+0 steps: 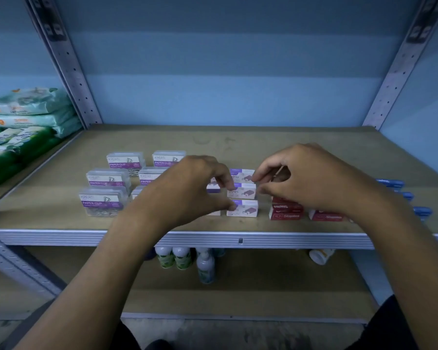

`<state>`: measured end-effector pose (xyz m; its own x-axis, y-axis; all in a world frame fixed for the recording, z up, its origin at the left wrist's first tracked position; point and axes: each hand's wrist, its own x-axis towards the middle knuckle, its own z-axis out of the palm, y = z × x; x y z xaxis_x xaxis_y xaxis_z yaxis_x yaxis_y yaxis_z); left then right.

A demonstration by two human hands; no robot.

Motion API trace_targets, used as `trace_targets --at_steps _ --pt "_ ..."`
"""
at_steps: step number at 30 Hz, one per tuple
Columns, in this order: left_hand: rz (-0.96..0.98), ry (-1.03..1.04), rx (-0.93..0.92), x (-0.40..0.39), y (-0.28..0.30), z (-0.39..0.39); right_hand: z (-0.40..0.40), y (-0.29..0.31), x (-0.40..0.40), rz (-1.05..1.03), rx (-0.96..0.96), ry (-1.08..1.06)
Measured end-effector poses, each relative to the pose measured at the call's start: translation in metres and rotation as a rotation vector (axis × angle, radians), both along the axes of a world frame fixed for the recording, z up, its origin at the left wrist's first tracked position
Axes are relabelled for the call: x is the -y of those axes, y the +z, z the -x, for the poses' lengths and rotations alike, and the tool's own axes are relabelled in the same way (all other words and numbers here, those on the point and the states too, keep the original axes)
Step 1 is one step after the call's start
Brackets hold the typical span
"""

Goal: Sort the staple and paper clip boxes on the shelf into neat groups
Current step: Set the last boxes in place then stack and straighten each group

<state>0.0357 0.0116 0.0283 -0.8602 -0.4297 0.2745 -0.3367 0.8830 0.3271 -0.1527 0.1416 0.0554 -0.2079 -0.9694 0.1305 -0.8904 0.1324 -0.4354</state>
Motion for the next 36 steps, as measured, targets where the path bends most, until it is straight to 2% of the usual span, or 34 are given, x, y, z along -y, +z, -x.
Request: trace_targets --at_steps 8,20,27,36 --pt "0.025 -0.132 -0.044 -0.037 0.003 0.067 0.049 0.004 -0.067 0.032 -0.064 -0.138" --pt "0.023 -0.311 -0.088 -0.102 -0.011 0.166 0.125 -0.013 -0.155 0.056 0.008 -0.465" --pt "0.201 -0.279 -0.058 -0.115 -0.02 0.191 0.137 -0.024 -0.166 -0.033 0.045 -0.463" --pt "0.197 -0.26 -0.075 -0.116 -0.021 0.193 0.141 -0.03 -0.165 -0.008 0.022 -0.455"
